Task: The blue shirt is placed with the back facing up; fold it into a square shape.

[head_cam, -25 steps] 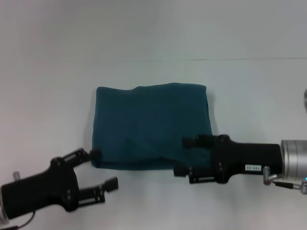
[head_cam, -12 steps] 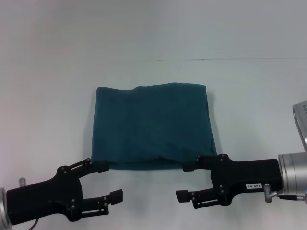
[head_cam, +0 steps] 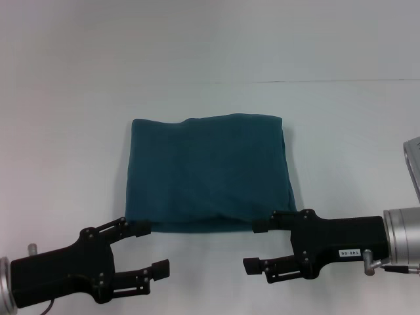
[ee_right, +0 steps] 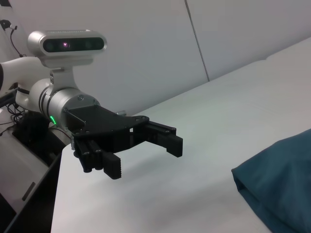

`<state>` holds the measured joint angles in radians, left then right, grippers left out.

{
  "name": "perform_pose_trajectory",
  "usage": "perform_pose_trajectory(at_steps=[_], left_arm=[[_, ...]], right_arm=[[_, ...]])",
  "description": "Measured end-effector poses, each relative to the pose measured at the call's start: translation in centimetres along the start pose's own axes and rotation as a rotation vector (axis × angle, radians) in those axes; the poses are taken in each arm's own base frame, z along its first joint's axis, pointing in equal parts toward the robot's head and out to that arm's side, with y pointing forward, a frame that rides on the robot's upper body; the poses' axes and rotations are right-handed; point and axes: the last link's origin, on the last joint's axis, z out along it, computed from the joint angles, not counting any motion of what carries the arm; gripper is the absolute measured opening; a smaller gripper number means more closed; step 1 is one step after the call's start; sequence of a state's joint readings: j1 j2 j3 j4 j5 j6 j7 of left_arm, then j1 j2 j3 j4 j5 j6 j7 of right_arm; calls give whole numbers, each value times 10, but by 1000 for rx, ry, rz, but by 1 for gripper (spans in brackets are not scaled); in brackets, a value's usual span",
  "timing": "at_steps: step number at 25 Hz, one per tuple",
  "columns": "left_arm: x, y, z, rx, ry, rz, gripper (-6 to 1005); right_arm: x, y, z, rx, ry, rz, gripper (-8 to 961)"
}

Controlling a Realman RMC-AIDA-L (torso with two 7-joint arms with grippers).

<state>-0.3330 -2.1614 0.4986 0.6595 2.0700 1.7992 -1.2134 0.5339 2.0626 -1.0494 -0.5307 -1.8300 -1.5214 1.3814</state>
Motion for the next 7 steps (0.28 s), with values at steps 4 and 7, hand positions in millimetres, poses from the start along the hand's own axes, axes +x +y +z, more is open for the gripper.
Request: perform_pose_trajectory(at_steps=[4, 7], left_arm=[[0, 0, 0, -1, 0, 0, 902], [0, 0, 0, 0, -1, -1, 902]], right_arm=[[0, 0, 0, 0, 0, 1, 912], [1, 0, 0, 0, -1, 2, 912]])
